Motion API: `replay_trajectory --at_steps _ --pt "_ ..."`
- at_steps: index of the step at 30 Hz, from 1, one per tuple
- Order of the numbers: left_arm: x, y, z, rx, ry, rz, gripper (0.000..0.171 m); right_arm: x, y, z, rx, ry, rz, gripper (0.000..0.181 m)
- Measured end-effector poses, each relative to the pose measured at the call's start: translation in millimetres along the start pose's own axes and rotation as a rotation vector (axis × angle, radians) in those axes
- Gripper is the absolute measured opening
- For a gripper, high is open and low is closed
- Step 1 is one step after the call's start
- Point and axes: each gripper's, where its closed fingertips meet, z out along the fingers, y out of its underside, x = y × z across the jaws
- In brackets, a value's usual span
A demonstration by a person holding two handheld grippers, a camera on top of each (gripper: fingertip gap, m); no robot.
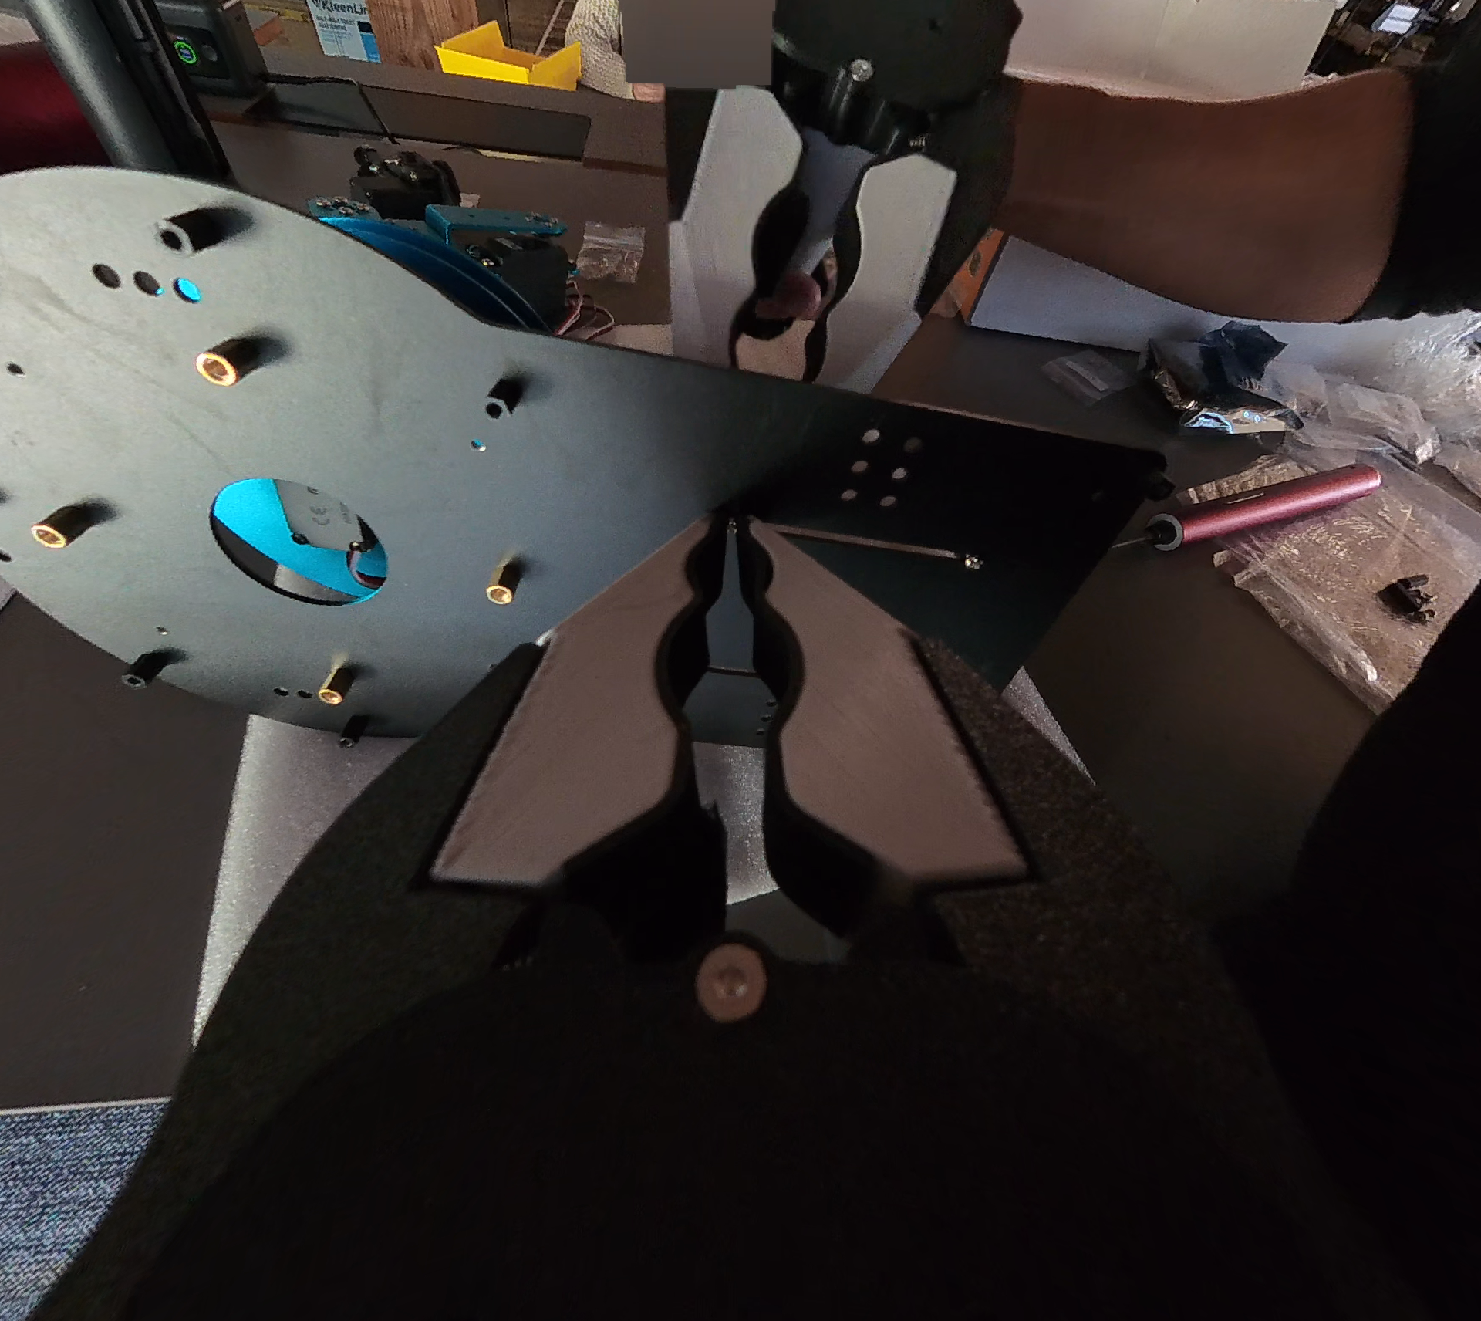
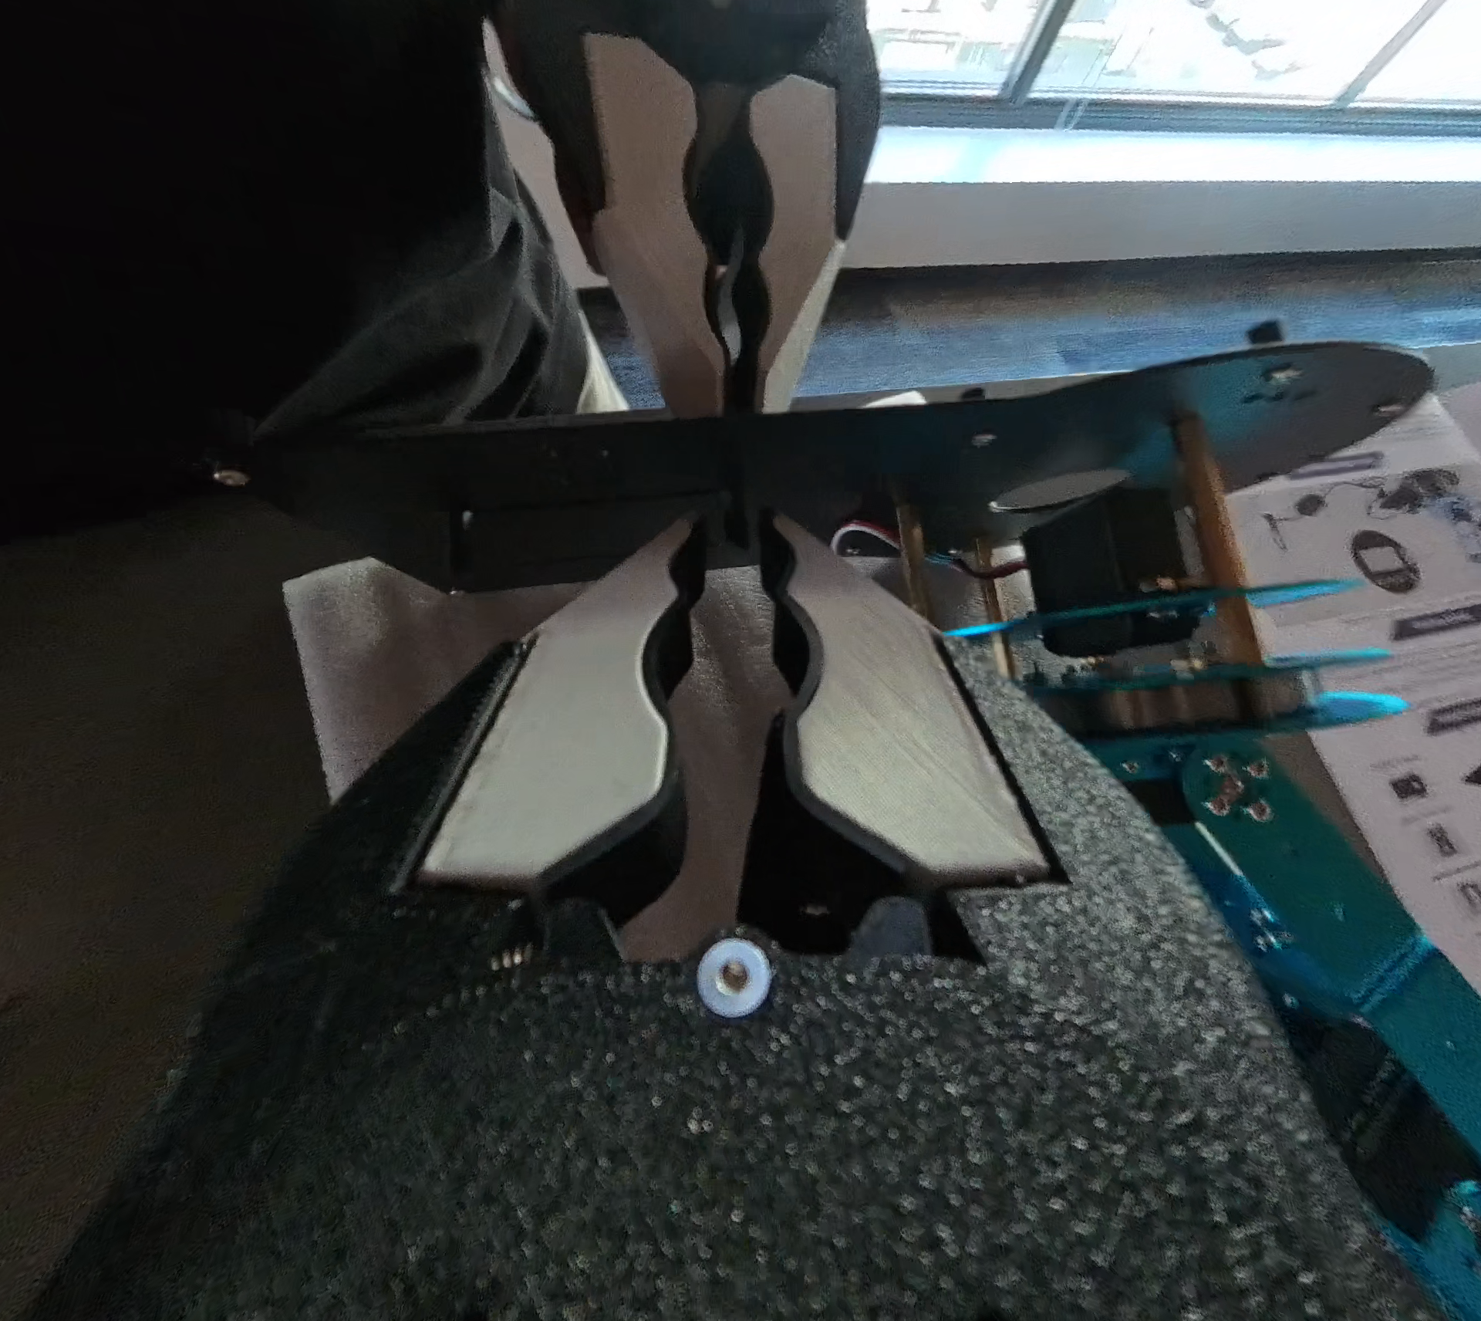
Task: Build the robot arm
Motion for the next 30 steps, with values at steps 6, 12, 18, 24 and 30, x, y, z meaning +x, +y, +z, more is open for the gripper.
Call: replay_trajectory --at_steps 6,12,18,24,30 --pt "0 0 0 0.004 0.005 -0.001 0.001 -2 13 7 -0.148 -0.13 0.093 0.004" --pt "0 0 1 0.001 -0.003 0.031 0.0 -15 7 3 -0.088 -0.551 0.819 0.003" --pt "0 0 1 -0.002 0.001 0.02 0.0 -9 13 1 -0.08 -0.234 0.366 0.021" --pt "0 0 1 -0.005 0.008 0.016 0.0 -2 4 4 -0.142 0.107 -0.154 0.01" --pt "1 0 1 -0.001 0.006 0.018 0.0 -7 5 4 -0.2 -0.242 0.269 0.005"
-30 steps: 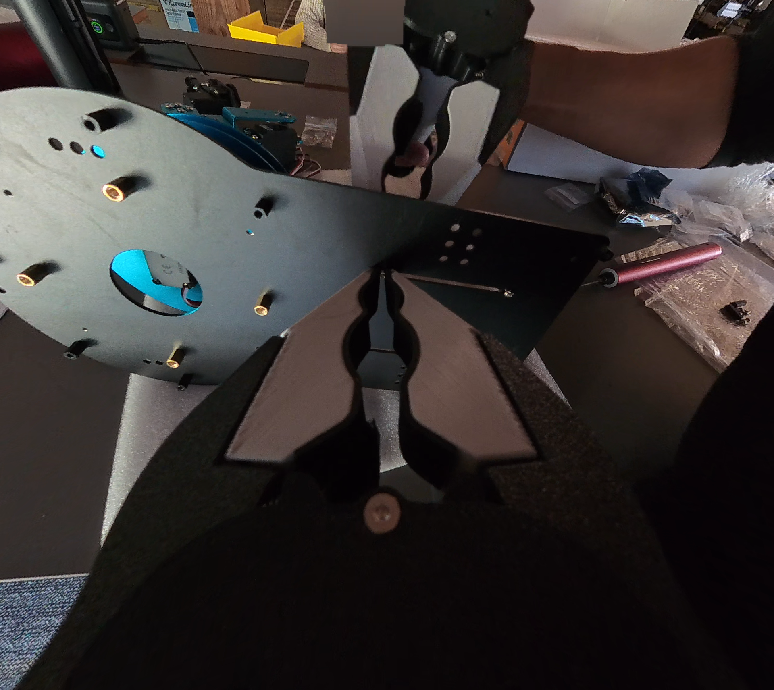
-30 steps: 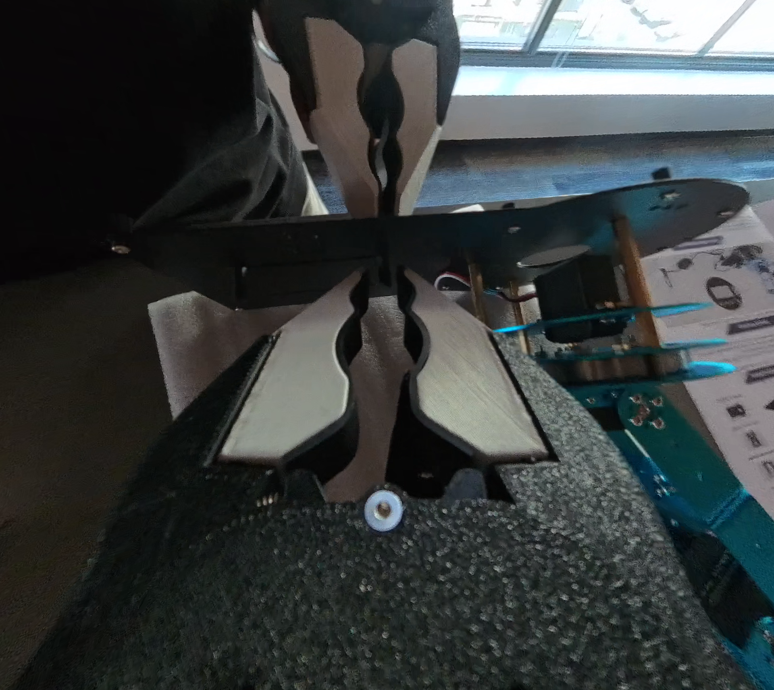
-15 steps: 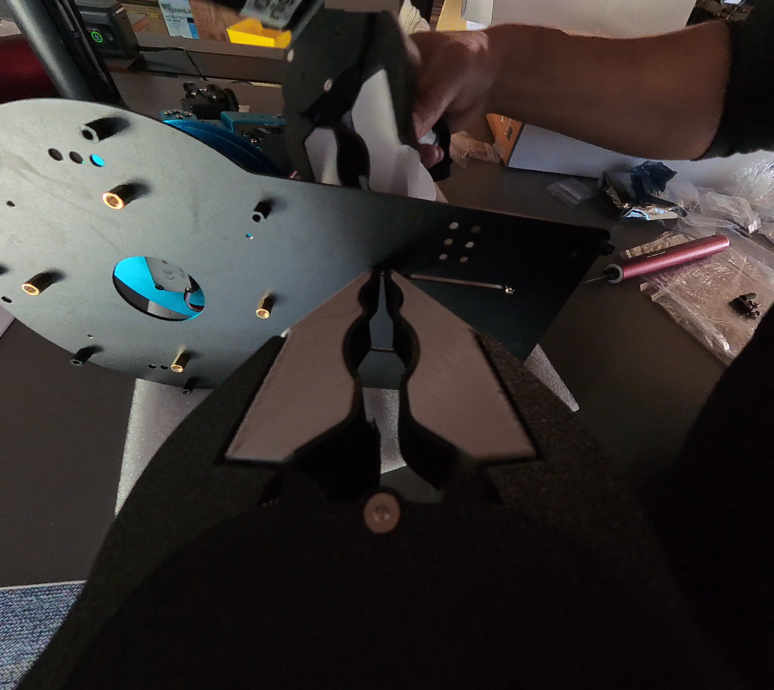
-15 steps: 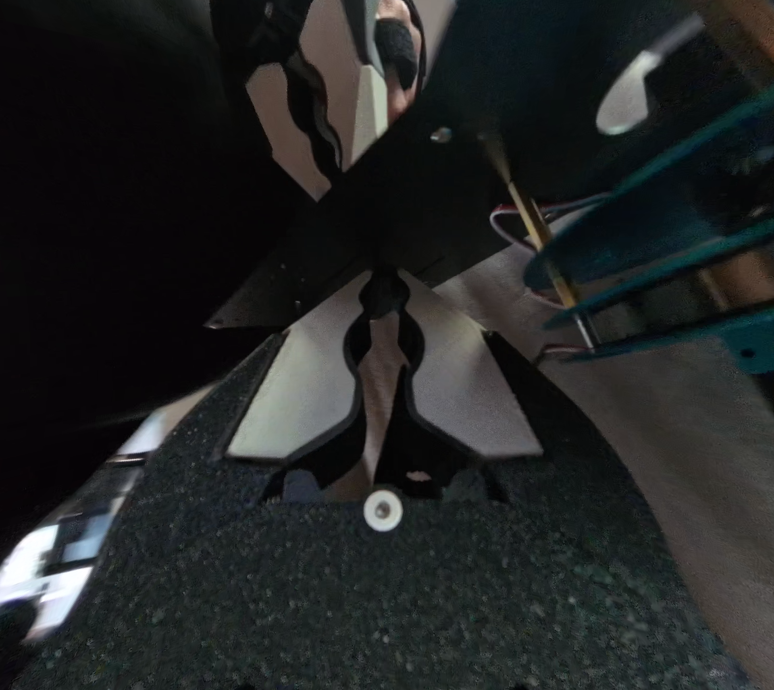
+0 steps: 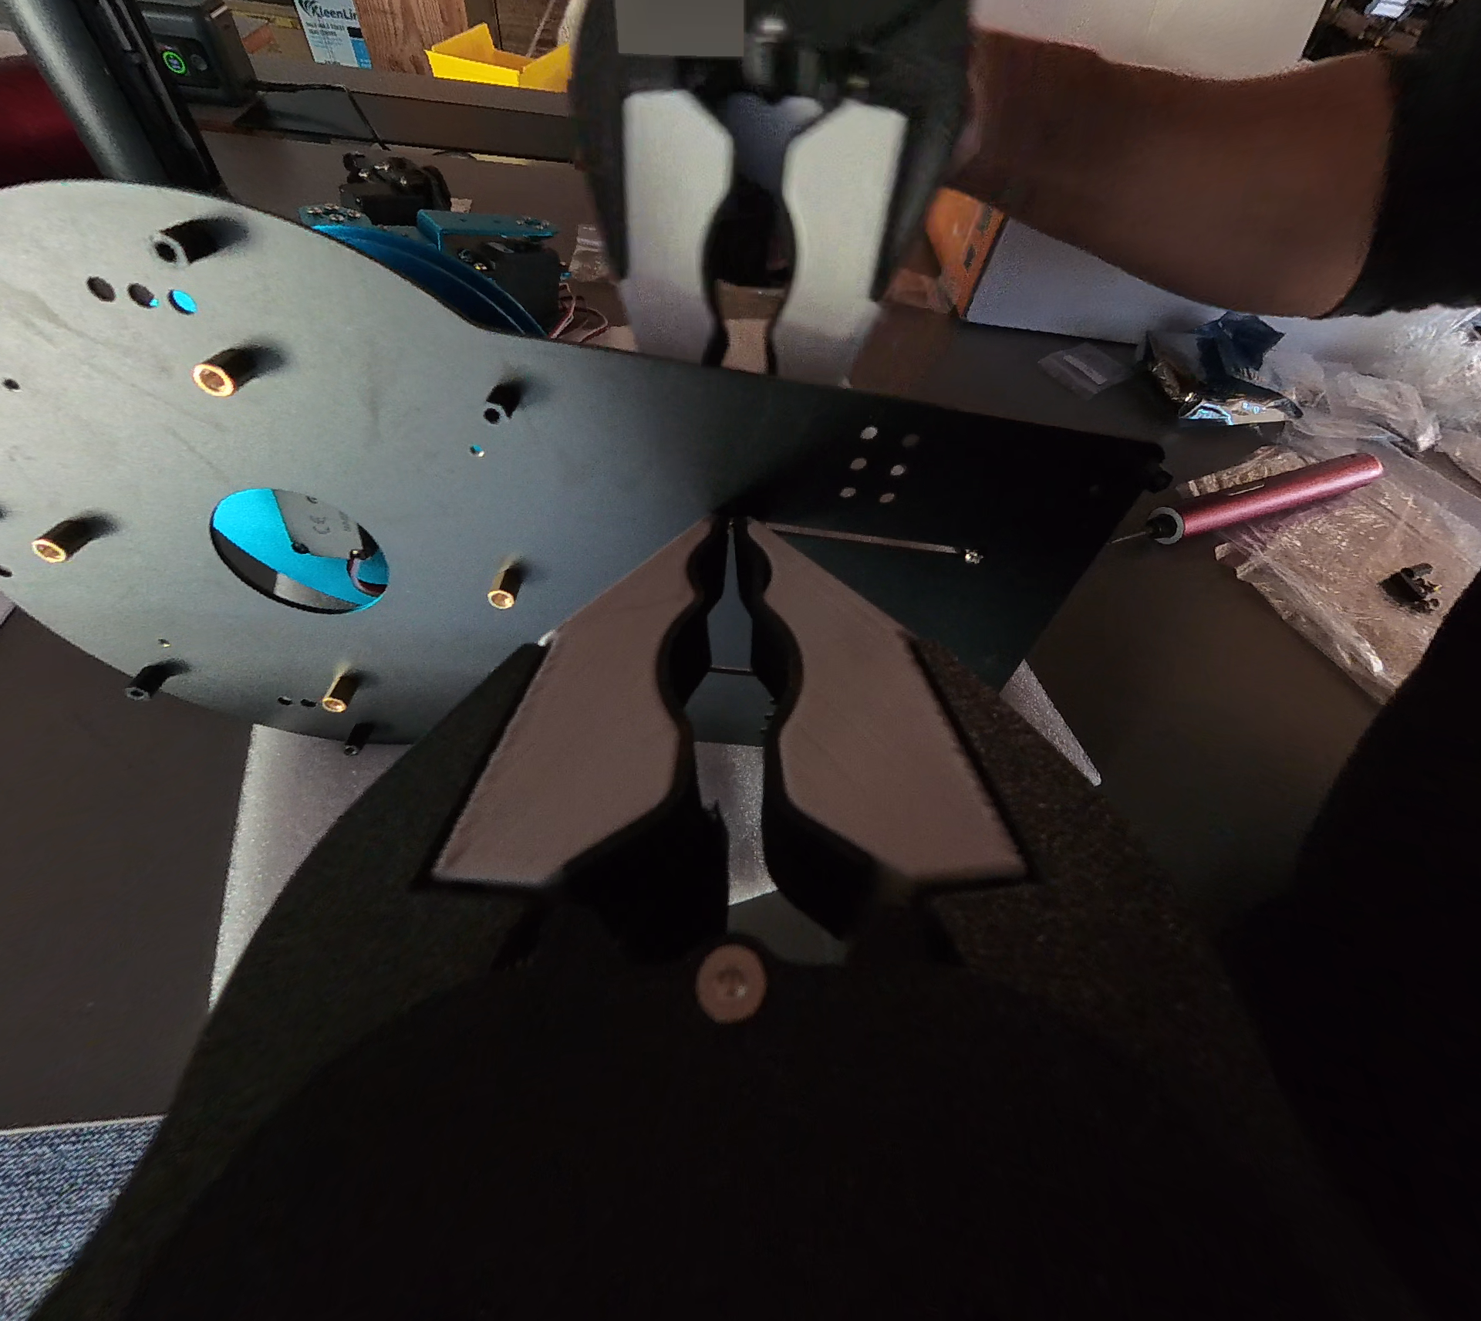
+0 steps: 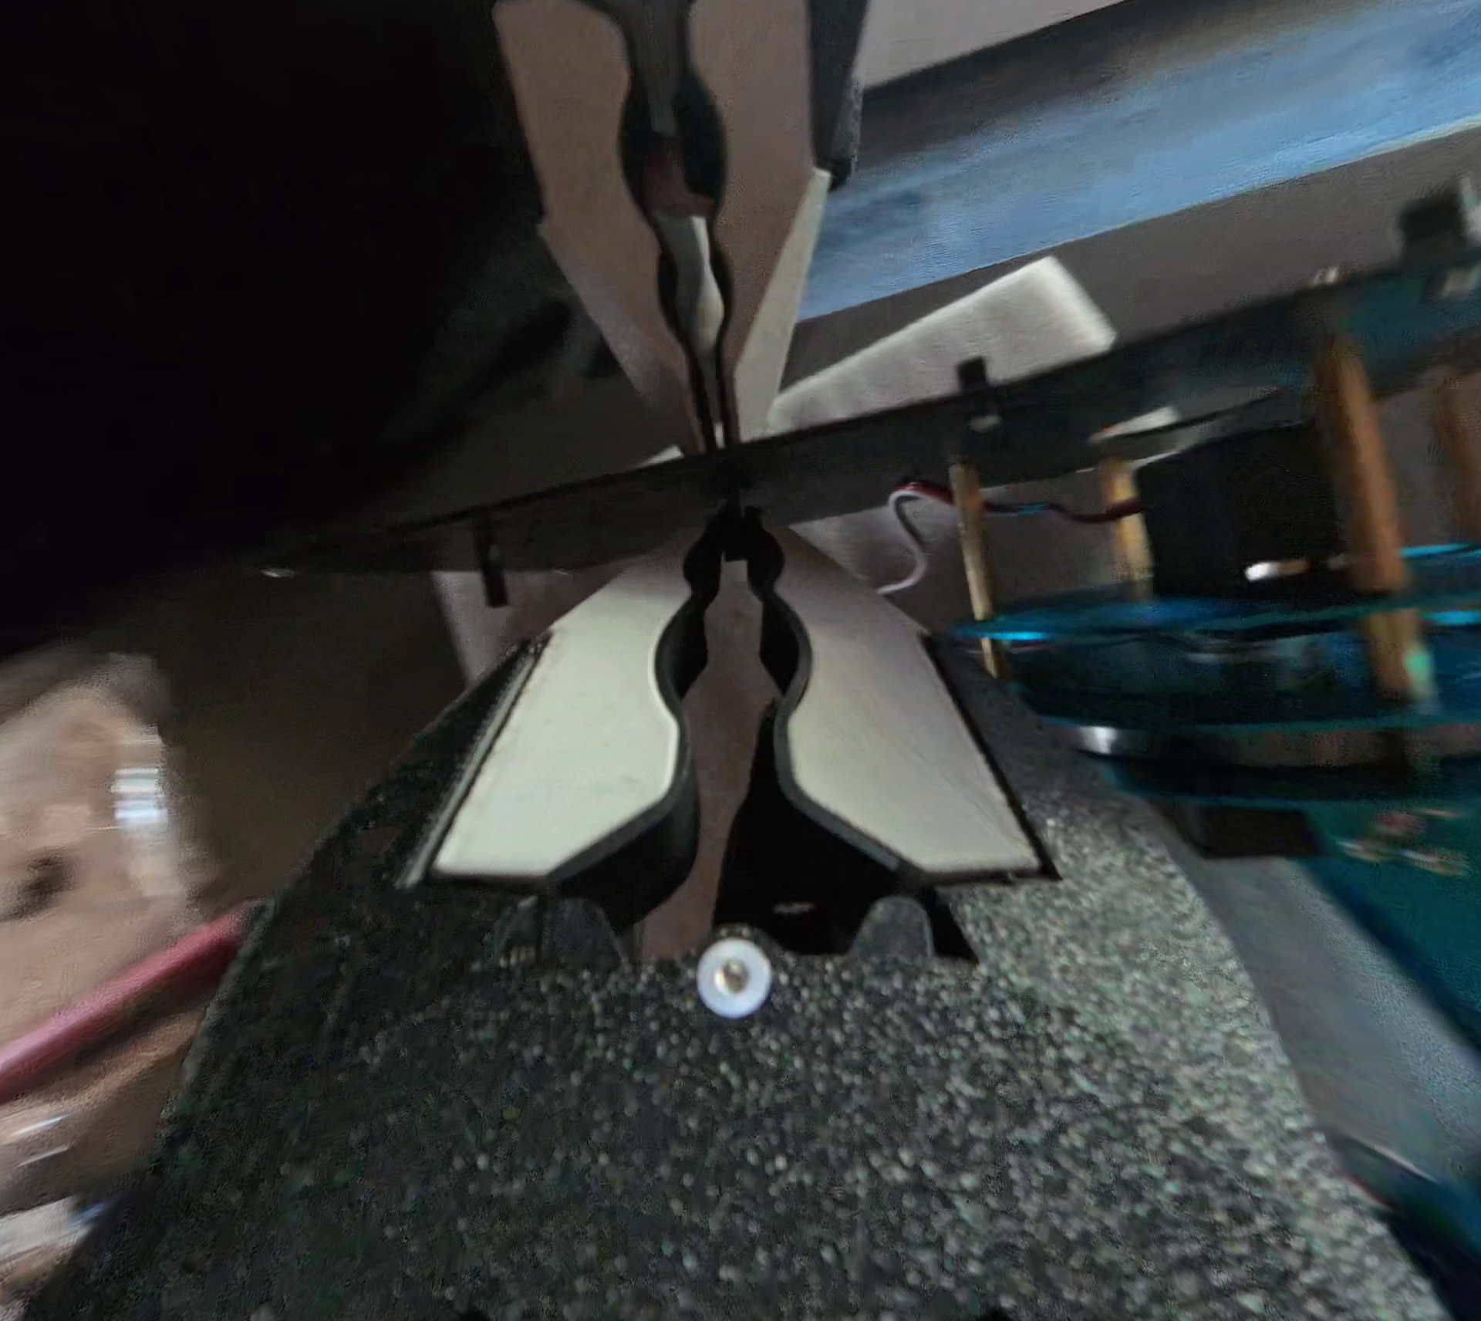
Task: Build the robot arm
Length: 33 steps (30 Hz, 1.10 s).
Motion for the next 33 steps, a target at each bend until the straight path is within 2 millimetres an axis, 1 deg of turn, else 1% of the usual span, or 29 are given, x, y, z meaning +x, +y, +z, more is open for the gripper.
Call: replay_trajectory --at_steps 3,4,5,6,7,8,10,11,13,15,16,17,18,19,20,21,23,26,27,28,29,30,32,33 --pt "0 0 -1 0.0 0.002 0.003 0.0 -5 -2 0 0.051 -0.291 0.337 0.005" --pt "0 0 0 0.0 0.002 0.008 0.0 -6 -2 0 0.059 -0.333 0.391 0.006" --pt "0 0 0 -0.002 0.001 0.014 0.0 -6 -2 -1 0.067 -0.334 0.399 0.006" --pt "0 0 0 -0.004 0.001 0.014 0.0 -5 -2 -1 0.074 -0.292 0.356 0.006" --pt "-1 0 0 -0.005 0.002 0.011 0.0 -3 -2 -2 0.086 -0.21 0.257 0.007" --pt "-1 0 0 -0.006 0.004 0.006 0.0 0 -2 -3 0.1 -0.099 0.138 0.009" --pt "0 0 0 -0.008 0.009 0.0 0.0 -1 -1 -7 0.101 0.111 -0.084 0.011" --pt "-1 0 -1 -0.01 0.009 0.003 0.0 0 -1 -9 0.092 0.223 -0.178 0.013" --pt "-1 0 -1 -0.01 0.011 0.005 0.0 4 4 -11 0.028 0.425 -0.306 0.019" --pt "-1 0 -1 -0.008 0.017 -0.001 0.0 5 4 -10 -0.005 0.557 -0.429 0.017" --pt "-1 0 -1 -0.007 0.016 -0.004 0.0 7 0 -10 0.01 0.62 -0.471 0.015" --pt "-1 0 -1 -0.006 0.014 -0.005 0.0 8 -2 -7 0.013 0.645 -0.51 0.013" --pt "-1 0 -1 -0.005 0.014 -0.007 0.0 10 0 -4 -0.012 0.658 -0.533 0.006" --pt "-1 0 -1 -0.004 0.015 -0.008 0.0 12 0 -2 -0.032 0.667 -0.544 0.005" --pt "-1 0 -1 -0.001 0.017 -0.009 0.0 11 0 -2 -0.049 0.635 -0.534 0.005" --pt "-1 0 -1 -0.001 0.018 -0.011 0.0 10 1 -1 -0.063 0.551 -0.466 0.005" --pt "0 0 0 -0.001 0.015 -0.007 0.0 5 4 0 -0.054 0.279 -0.201 0.005" --pt "-1 0 -1 0.009 0.009 -0.009 0.0 -2 3 2 -0.011 -0.122 0.118 0.005" --pt "-1 0 -1 0.01 0.01 -0.016 0.0 -5 3 2 -0.01 -0.211 0.216 0.005" --pt "-1 0 -1 0.008 0.01 -0.013 0.0 -5 3 2 -0.016 -0.233 0.245 0.006" --pt "-1 -1 -1 0.006 0.008 -0.004 0.0 -5 4 2 -0.015 -0.197 0.214 0.006" --pt "-1 -1 0 0.004 0.009 -0.001 0.0 -3 4 1 -0.003 -0.125 0.148 0.006" --pt "-1 -1 0 0.003 0.016 -0.007 0.0 0 5 -2 0.03 0.073 -0.014 0.009" --pt "-1 -1 0 0.004 0.019 -0.005 0.0 -2 5 -5 0.042 0.168 -0.09 0.016"
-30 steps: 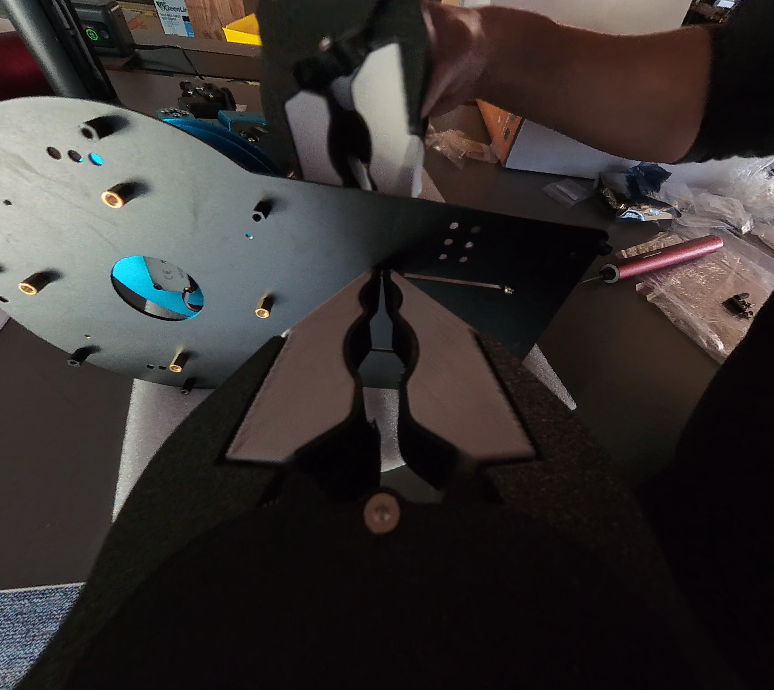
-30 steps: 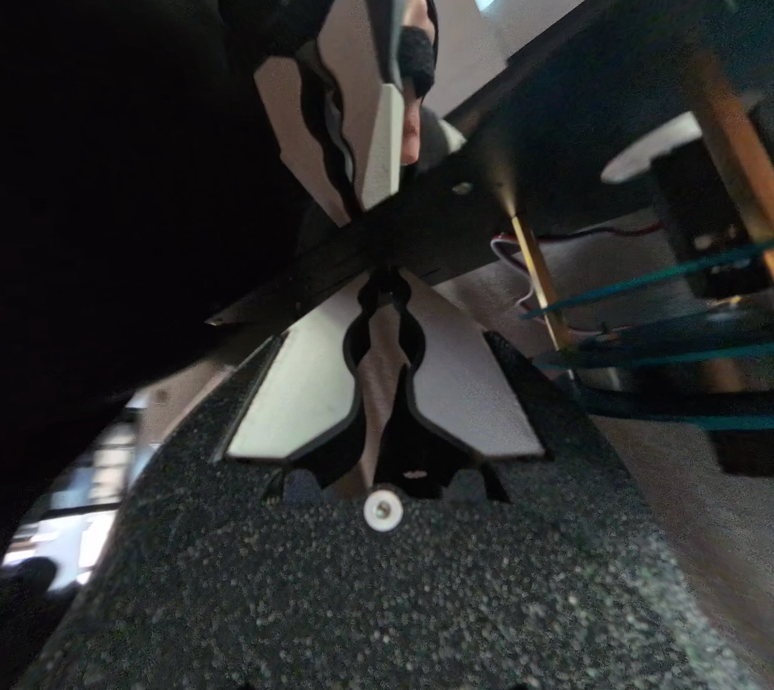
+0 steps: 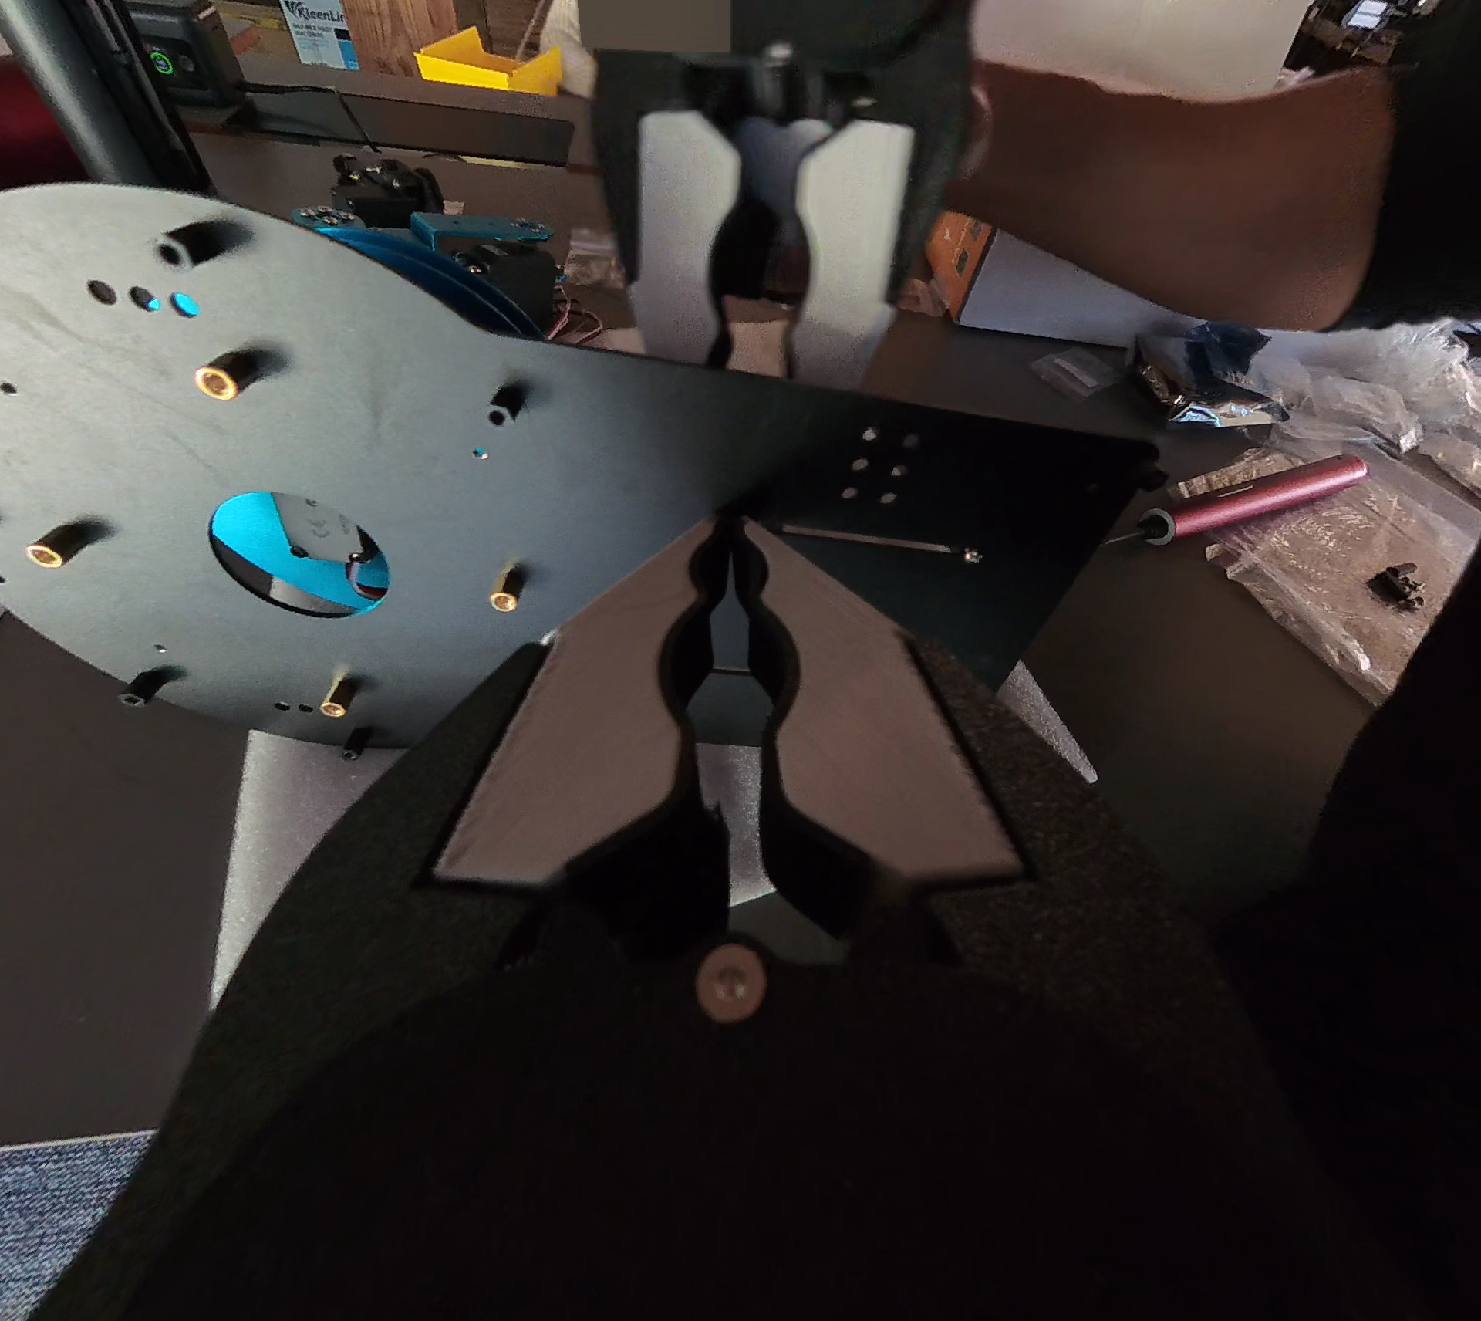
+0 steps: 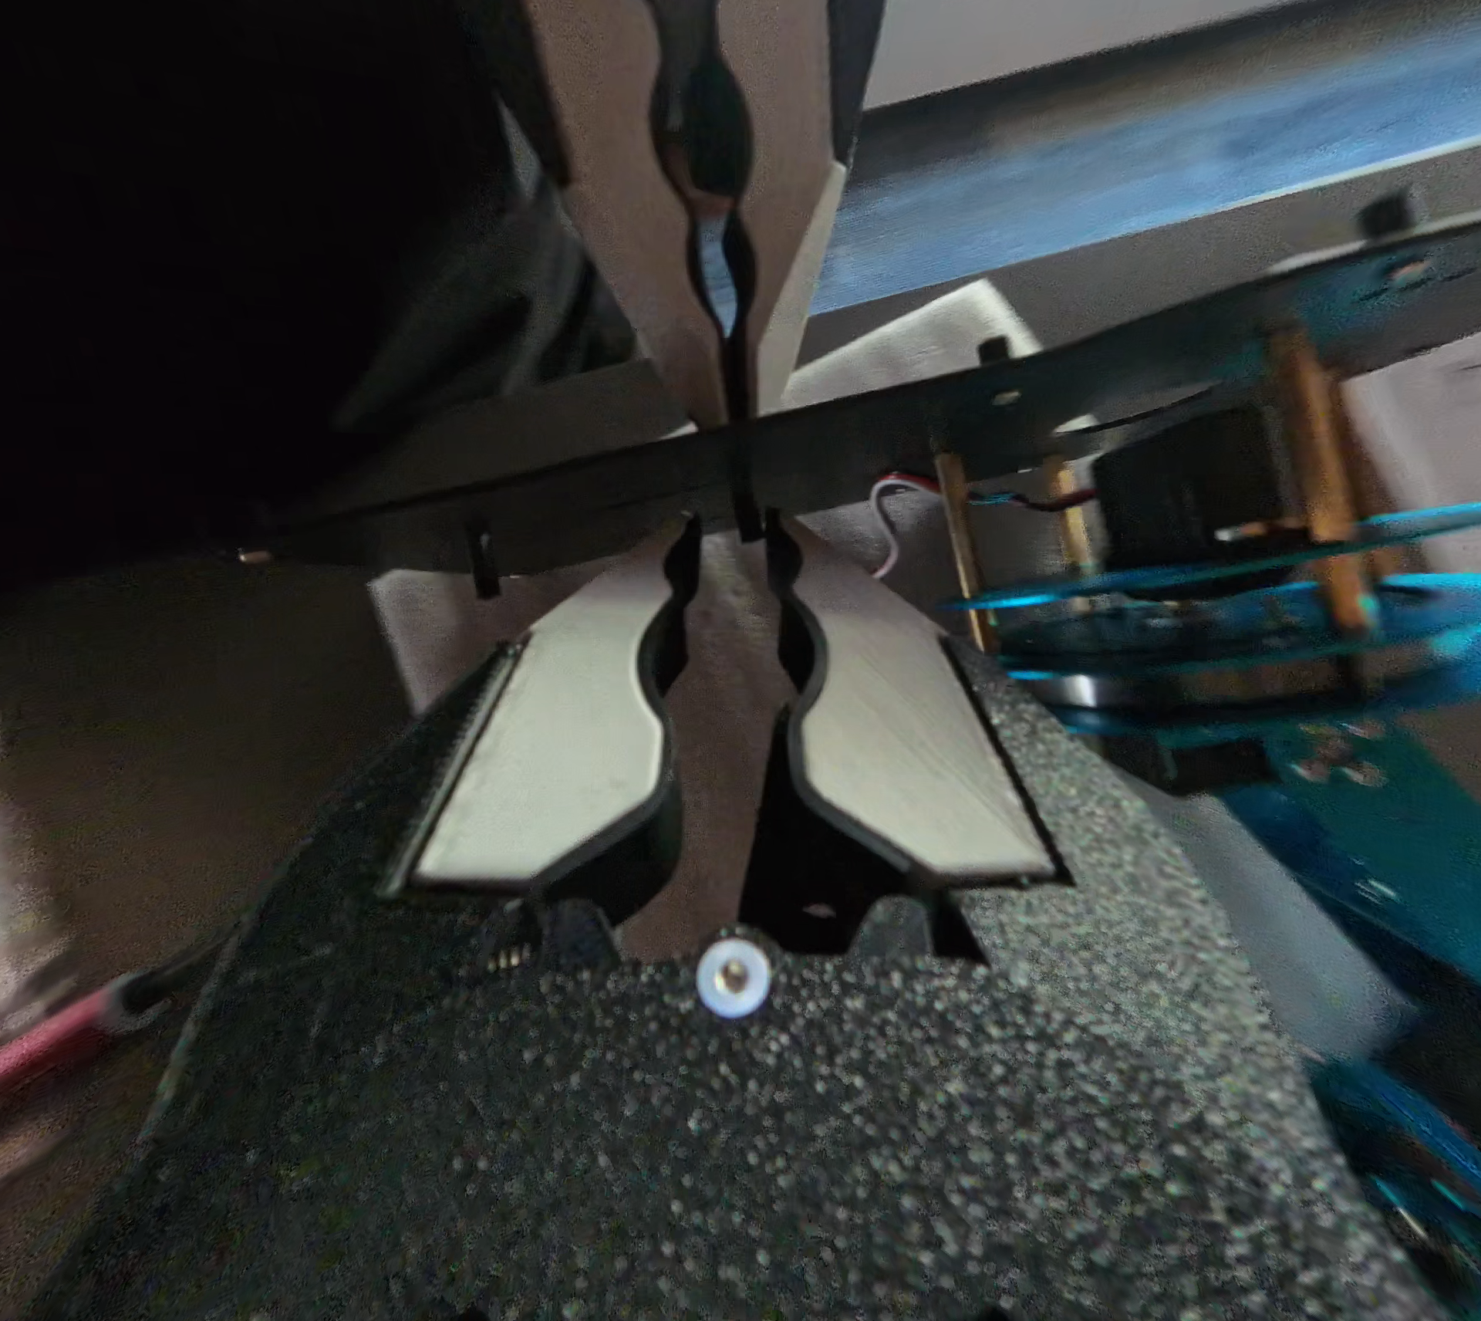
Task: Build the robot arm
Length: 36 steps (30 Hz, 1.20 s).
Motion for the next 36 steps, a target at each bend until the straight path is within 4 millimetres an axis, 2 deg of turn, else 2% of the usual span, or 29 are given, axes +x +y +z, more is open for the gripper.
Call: replay_trajectory --at_steps 3,5,9,11,16,18,20,23,25,27,29,31,32,33,35,36 --pt "0 0 0 -0.003 0.006 0.002 0.0 4 -3 -8 0.002 0.306 -0.185 0.019" --pt "0 0 0 -0.003 0.009 -0.001 0.0 9 -1 -5 -0.046 0.44 -0.283 0.017" --pt "0 0 0 0.0 0.015 -0.002 0.0 13 -1 5 -0.118 0.468 -0.359 0.006" --pt "0 0 0 0.002 0.016 -0.003 0.0 11 1 7 -0.128 0.329 -0.27 0.005" --pt "1 -1 0 0.025 0.009 0.002 0.0 -4 4 8 -0.05 -0.337 0.285 0.005" --pt "0 -1 0 0.026 0.006 0.002 0.0 -6 3 6 -0.034 -0.457 0.419 0.006" --pt "1 -1 0 0.019 0.004 -0.002 0.0 -4 4 6 -0.001 -0.333 0.357 0.006" --pt "1 0 0 0.025 -0.001 -0.014 0.0 4 12 -4 -0.02 0.038 0.087 0.011" --pt "1 -1 1 0.029 0.001 -0.023 0.0 6 7 -13 -0.015 0.274 -0.03 0.021" --pt "1 -1 1 0.031 0.004 -0.026 0.0 8 11 -12 -0.089 0.417 -0.131 0.02" --pt "1 -1 1 0.031 0.008 -0.031 0.0 6 18 -3 -0.15 0.444 -0.184 0.027" --pt "1 -1 1 0.029 0.011 -0.035 0.0 7 13 3 -0.133 0.446 -0.203 0.03" --pt "1 -1 1 0.028 0.012 -0.035 0.0 9 8 3 -0.12 0.459 -0.226 0.026" --pt "1 -1 1 0.027 0.012 -0.034 0.0 9 3 3 -0.112 0.458 -0.254 0.011" --pt "1 -1 1 0.029 0.01 -0.03 0.0 12 3 3 -0.159 0.457 -0.315 0.005" --pt "1 -1 1 0.031 0.01 -0.031 0.0 11 3 3 -0.174 0.4 -0.294 0.005"
